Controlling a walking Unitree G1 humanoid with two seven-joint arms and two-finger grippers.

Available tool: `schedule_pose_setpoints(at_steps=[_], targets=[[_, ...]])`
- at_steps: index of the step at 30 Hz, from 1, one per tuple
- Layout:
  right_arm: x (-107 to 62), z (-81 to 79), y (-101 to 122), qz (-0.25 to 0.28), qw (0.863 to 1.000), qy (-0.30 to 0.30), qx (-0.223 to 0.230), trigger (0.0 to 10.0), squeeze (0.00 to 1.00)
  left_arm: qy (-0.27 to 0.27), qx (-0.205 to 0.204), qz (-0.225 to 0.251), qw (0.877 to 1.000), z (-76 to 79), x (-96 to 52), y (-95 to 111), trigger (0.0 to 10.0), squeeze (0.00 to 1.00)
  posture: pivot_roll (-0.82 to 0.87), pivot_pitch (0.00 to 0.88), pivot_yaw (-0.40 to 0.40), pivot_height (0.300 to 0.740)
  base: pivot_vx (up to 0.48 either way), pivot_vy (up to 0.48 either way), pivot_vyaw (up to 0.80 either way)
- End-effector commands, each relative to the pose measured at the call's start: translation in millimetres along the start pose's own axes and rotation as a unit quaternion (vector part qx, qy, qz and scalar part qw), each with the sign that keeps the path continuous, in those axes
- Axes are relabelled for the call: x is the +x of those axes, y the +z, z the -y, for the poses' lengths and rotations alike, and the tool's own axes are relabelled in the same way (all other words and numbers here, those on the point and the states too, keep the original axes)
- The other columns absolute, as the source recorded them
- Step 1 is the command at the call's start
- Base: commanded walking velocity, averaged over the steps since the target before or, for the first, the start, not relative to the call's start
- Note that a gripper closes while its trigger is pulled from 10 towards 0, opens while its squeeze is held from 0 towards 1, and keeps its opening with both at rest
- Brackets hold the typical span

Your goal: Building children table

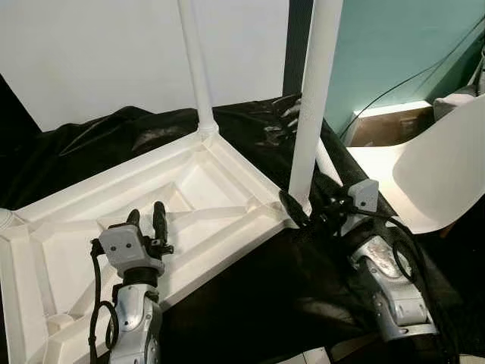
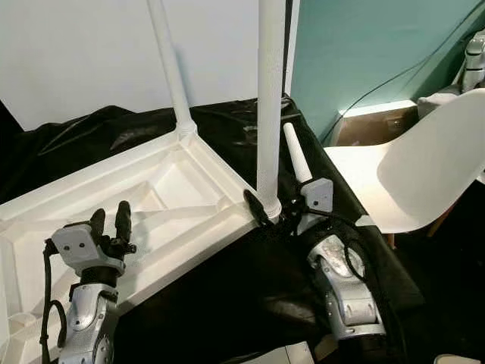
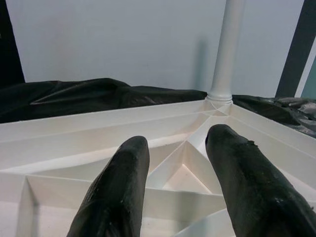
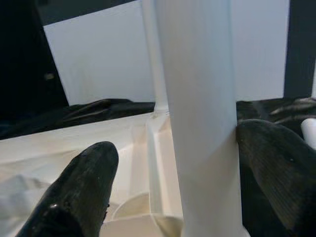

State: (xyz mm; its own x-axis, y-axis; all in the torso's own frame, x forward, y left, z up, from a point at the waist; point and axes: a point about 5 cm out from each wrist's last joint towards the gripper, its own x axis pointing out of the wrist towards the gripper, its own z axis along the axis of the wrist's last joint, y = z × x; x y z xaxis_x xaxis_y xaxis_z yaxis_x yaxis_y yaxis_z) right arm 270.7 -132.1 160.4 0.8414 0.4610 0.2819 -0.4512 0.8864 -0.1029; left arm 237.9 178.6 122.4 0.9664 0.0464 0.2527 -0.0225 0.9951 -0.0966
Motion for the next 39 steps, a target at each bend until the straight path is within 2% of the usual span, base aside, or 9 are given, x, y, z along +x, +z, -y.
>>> schedule_pose_setpoints(at_steps=[1, 3, 4, 14, 17, 22, 34, 37, 39], targets=[[-1.0, -0.6, 4, 0.009, 1.000, -0.004, -0.009, 10.0, 1.00, 0.001, 0.004, -0.001, 1.000, 0.2, -0.1, -2, 10.0, 0.00, 0.03, 0.000, 0.045, 0.740, 0.000, 0.000, 0.00], [-1.8, 0.5, 6, 0.011, 1.000, -0.011, -0.008, 10.0, 1.00, 0.000, 0.005, 0.000, 1.000, 0.2, 0.1, -2, 10.0, 0.00, 0.02, 0.000, 0.046, 0.740, 0.000, 0.000, 0.00], [-4.0, 1.0, 8, 0.012, 1.000, -0.012, -0.006, 10.0, 0.00, 0.000, 0.005, 0.000, 1.000, 0.1, 0.3, -2, 10.0, 0.00, 0.02, 0.000, 0.047, 0.740, 0.000, 0.000, 0.00], [-24.6, 4.9, 22, 0.018, 1.000, -0.009, 0.016, 10.0, 0.00, -0.050, 0.016, -0.011, 0.999, 4.6, 0.8, -4, 10.0, 0.00, 0.00, 0.000, 0.052, 0.740, 0.000, 0.000, 0.00], [-31.6, 2.3, 15, -0.015, 0.999, 0.010, 0.039, 10.0, 0.00, -0.180, -0.002, -0.058, 0.982, 13.8, -4.6, -10, 10.0, 0.00, -0.02, 0.000, 0.057, 0.740, 0.000, 0.000, 0.00], [-32.1, -4.0, 8, -0.042, 0.997, 0.032, 0.049, 10.0, 0.00, -0.246, -0.005, -0.089, 0.965, 13.1, -7.4, -12, 10.0, 0.00, -0.02, 0.000, 0.060, 0.740, 0.000, 0.000, 0.00], [-10.6, -1.5, 1, -0.052, 0.997, 0.048, 0.027, 10.0, 0.00, -0.400, -0.005, -0.139, 0.906, 25.3, -2.5, -11, 10.0, 0.00, 0.00, 0.000, 0.037, 0.740, 0.000, 0.000, 0.00], [0.0, 1.2, 0, -0.061, 0.995, 0.083, 0.014, 10.0, 0.00, -0.485, 0.003, -0.168, 0.858, 43.5, 1.4, -14, 10.0, 0.00, 0.00, 0.000, 0.030, 0.740, 0.000, 0.000, 0.00], [2.8, 2.0, 1, -0.061, 0.994, 0.090, 0.010, 10.0, 0.00, -0.506, 0.003, -0.175, 0.844, 47.5, 2.3, -14, 10.0, 0.00, 0.00, 0.000, 0.029, 0.740, 0.000, 0.000, 0.00]])
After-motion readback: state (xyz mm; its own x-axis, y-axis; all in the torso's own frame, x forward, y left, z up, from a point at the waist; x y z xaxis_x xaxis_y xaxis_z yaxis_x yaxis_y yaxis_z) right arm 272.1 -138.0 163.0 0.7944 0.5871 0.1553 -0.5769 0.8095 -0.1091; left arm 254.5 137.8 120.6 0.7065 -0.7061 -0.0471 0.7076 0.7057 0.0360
